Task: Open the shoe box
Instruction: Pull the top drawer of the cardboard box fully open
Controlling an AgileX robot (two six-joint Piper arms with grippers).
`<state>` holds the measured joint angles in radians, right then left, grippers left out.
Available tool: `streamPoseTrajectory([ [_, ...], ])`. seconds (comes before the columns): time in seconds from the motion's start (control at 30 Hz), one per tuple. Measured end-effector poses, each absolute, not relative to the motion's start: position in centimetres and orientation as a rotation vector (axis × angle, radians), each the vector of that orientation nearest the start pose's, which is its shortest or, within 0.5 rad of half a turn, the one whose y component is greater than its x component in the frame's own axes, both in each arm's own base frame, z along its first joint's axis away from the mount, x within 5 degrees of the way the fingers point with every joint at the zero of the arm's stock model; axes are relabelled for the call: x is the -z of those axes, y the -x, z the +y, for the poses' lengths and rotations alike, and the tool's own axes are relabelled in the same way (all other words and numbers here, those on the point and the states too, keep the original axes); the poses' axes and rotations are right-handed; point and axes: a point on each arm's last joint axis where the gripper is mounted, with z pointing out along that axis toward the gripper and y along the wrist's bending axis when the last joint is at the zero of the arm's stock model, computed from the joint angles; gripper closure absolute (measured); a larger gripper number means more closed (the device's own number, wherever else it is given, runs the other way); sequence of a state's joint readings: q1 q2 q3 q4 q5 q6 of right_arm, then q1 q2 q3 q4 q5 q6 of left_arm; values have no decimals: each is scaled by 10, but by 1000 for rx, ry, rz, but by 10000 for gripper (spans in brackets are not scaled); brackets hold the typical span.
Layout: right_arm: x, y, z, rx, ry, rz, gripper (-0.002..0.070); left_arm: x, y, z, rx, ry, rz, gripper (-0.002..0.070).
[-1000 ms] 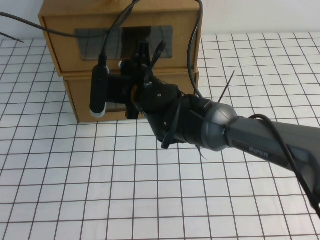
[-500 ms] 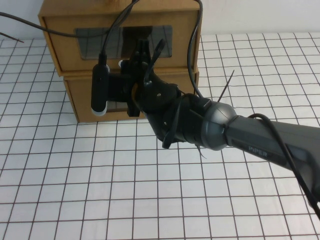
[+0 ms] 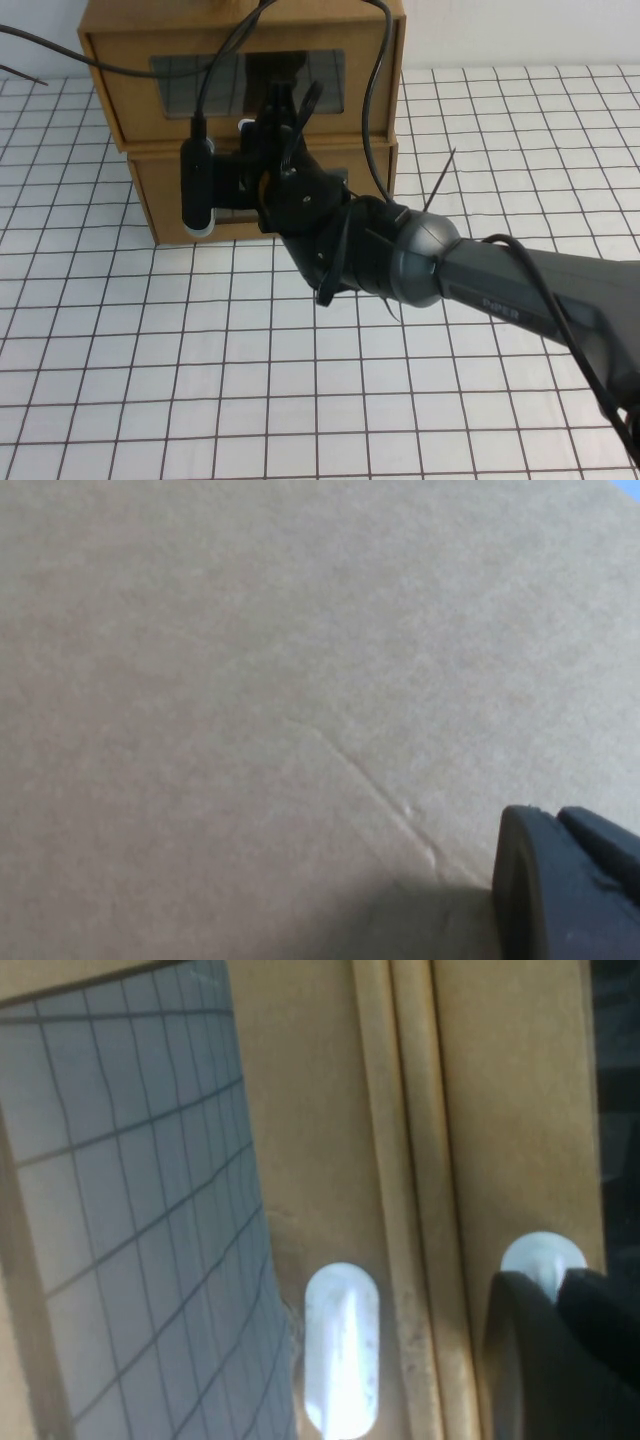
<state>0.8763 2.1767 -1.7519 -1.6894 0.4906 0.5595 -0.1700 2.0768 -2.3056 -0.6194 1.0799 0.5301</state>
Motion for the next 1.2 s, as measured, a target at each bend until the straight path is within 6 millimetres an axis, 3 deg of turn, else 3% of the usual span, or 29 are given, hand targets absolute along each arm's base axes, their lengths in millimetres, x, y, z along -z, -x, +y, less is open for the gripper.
streamPoseTrajectory([
  [0.43,-246,-360,369,694,1380,1244,665,-401,-448,-124,585,-683,2088,677],
  [0.63,-246,-348,363,745,1394,1257,665,-401,-447,-126,620,-679,2104,677],
  [0.93,-251,-312,356,726,1417,1300,668,-400,-444,-127,646,-692,2124,677],
  [1.2,-251,-268,343,669,1459,1349,668,-399,-444,-127,650,-691,2129,677],
])
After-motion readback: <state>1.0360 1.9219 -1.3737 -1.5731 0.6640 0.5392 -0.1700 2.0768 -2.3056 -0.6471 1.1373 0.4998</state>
